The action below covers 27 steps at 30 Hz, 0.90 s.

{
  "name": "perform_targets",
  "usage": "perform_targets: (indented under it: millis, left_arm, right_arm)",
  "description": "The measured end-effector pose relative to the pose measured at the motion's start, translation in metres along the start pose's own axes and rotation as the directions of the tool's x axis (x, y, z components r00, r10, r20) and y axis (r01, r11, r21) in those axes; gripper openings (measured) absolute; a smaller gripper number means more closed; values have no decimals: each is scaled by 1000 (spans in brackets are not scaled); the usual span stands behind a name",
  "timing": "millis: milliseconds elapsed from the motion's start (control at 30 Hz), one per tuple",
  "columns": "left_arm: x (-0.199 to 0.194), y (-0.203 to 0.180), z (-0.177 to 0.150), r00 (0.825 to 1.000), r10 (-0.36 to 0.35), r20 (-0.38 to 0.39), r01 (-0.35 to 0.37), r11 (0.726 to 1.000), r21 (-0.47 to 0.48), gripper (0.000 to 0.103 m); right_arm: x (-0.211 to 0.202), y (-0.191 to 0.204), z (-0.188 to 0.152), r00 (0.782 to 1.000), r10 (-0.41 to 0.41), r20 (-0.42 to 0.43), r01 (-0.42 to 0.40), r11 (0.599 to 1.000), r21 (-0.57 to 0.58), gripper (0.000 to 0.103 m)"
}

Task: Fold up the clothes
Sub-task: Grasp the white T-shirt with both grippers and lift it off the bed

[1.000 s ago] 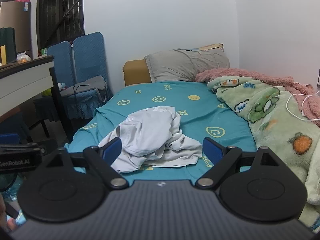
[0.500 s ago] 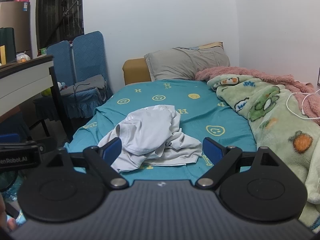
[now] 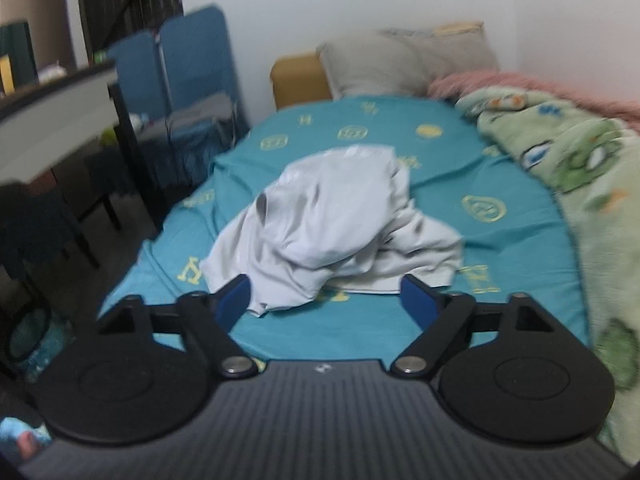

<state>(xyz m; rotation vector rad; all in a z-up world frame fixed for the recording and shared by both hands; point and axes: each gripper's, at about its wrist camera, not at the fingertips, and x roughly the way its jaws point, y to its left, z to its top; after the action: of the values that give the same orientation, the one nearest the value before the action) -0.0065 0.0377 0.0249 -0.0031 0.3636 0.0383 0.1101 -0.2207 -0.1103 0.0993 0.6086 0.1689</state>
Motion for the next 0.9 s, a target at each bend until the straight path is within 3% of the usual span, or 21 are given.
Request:
perform_targets:
  millis: [100, 233, 300, 367, 467, 667, 900]
  left_arm:
    - [14, 21, -3, 1000, -30, -1, 29, 997, -73, 103]
    - [45, 47, -12, 994, -84, -68, 70, 980, -188, 103]
    - [60, 55, -17, 991, -88, -96, 65, 974, -219, 103]
    - [71, 57, -21, 990, -83, -110, 57, 974, -221, 103]
    - [85, 53, -25, 989, -93, -116, 67, 976, -209, 103]
    - [98, 26, -38, 967, -196, -161, 171, 973, -158, 103]
    - [101, -19, -58, 954, -230, -192, 241, 970, 36, 103]
  right_arm:
    - [48, 11, 2, 1000, -1, -23, 0, 1000, -19, 79]
    - [106, 31, 1, 1000, -22, -13, 19, 986, -164, 79]
    - [123, 38, 0, 999, -49, 15, 52, 971, -235, 67]
    - [127, 34, 3, 996, -78, 41, 85, 974, -208, 42]
    - [119, 21, 14, 995, -73, 75, 84, 986, -146, 16]
    - [76, -6, 43, 980, -69, 184, 84, 994, -70, 11]
    - [3, -39, 75, 955, -19, 295, 14, 1000, 19, 8]
